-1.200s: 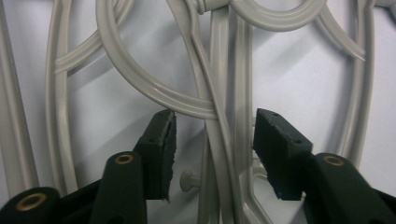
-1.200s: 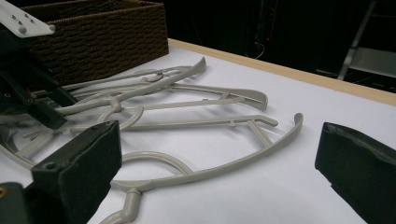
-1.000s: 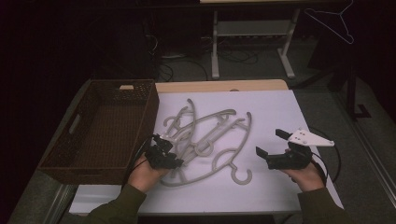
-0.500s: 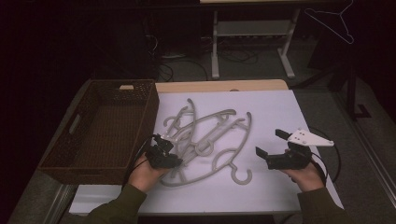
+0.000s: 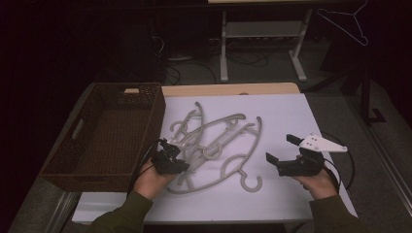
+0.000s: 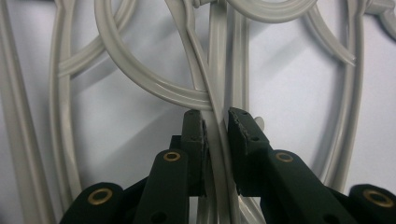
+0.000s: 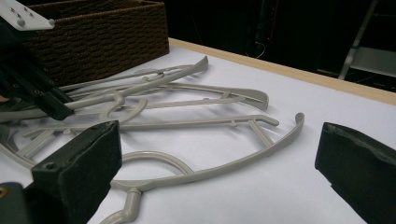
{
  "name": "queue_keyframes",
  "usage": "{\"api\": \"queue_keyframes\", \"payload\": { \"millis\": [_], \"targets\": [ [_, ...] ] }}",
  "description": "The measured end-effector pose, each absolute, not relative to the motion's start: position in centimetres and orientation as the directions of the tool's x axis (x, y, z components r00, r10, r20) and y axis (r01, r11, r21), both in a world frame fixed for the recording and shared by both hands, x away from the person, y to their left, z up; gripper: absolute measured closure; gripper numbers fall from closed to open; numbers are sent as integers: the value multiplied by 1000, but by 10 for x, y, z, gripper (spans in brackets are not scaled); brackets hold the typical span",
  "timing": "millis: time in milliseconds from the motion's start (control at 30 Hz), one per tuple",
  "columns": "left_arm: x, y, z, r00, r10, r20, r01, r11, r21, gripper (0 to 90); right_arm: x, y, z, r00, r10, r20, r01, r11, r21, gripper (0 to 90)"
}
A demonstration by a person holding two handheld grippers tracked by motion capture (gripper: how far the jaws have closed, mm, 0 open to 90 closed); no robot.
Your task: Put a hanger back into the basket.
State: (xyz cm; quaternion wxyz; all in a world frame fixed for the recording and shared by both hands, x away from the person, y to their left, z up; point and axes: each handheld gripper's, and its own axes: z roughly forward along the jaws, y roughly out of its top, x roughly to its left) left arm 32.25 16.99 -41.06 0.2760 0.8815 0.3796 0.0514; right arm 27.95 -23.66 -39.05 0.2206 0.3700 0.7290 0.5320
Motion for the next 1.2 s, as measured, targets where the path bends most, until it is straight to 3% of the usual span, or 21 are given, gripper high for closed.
{"api": "queue_keyframes", "payload": {
  "millis": [833, 1200],
  "targets": [
    [319, 171, -388, 689, 704, -169, 639, -480, 601, 803, 280, -238, -391, -627, 776, 73, 304, 156, 940, 3],
    [316, 167, -370, 716, 678, -167, 594, -465, 657, 822, 280, -238, -392, -622, 779, 83, 313, 150, 938, 3]
  ]
}}
